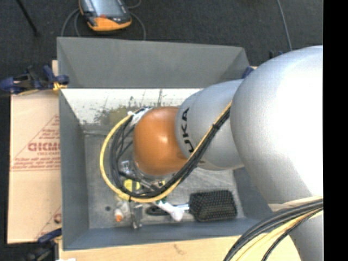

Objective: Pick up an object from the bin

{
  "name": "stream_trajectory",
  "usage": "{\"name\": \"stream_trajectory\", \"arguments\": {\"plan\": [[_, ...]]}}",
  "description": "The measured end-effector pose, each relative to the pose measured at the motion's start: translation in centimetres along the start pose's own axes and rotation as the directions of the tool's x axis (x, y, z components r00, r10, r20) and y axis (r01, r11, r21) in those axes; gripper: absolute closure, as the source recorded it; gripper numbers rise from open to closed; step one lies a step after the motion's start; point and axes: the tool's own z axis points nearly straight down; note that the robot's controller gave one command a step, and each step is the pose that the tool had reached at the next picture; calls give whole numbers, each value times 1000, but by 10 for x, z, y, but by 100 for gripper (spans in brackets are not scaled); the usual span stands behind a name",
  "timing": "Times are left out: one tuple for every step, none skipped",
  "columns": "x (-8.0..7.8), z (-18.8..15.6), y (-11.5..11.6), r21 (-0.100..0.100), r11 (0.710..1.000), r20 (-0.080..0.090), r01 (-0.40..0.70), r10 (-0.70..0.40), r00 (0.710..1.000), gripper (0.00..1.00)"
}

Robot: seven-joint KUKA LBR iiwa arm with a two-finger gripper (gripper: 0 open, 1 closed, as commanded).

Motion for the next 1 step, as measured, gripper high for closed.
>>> {"name": "stream_trajectory", "arguments": {"plan": [[-8, -8, -21, -6, 869, -10, 494, -494, 869, 100]]}}
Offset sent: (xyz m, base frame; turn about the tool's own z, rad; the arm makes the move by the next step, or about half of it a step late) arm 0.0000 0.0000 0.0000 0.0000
